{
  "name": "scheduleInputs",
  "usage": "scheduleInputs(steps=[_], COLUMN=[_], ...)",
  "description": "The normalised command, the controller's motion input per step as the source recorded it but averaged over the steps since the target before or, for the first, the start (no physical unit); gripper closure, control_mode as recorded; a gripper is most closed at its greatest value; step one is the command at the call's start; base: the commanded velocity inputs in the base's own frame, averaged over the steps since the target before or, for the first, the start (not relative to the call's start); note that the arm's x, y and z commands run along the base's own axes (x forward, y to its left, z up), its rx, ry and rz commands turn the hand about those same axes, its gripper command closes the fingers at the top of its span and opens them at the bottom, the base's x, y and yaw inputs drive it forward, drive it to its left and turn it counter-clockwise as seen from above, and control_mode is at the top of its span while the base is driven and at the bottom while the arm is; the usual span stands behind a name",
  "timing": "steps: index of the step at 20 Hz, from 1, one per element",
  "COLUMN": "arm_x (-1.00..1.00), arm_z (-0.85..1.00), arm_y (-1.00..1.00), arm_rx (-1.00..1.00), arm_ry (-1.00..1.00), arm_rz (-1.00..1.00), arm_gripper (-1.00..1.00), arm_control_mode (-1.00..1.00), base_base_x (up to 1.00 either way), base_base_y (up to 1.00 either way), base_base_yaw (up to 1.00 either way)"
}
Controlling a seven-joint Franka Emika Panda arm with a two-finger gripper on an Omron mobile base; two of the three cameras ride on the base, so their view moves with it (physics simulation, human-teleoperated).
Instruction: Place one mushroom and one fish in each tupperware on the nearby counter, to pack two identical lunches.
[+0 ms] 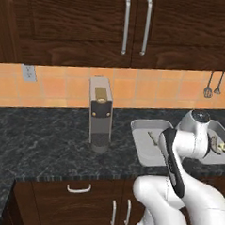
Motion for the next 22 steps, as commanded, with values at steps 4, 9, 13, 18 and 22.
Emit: scheduleInputs(steps=[4, 9, 13, 18, 22], arm_x=[-0.72, -0.69, -0.74, -0.89, -0.92], arm_z=[0.47, 0.64, 0.5, 0.61, 0.7], arm_y=[0.03, 0.01, 0.0, 0.02, 0.14], arm_rx=[-0.01, -0.01, 0.0, 0.0, -0.03], arm_ry=[-0.1, -0.11, -0.13, -0.11, -0.04], arm_rz=[0.0, 0.0, 0.0, 0.0, 0.0], arm_gripper=[-1.0, -1.0, -1.0, -1.0, -1.0], arm_control_mode=[-1.0, -1.0, -1.0, -1.0, -1.0], base_base_x=[0.0, 0.0, 0.0, 0.0, 0.0], base_base_y=[0.0, 0.0, 0.0, 0.0, 0.0], base_base_yaw=[0.0, 0.0, 0.0, 0.0, 0.0])
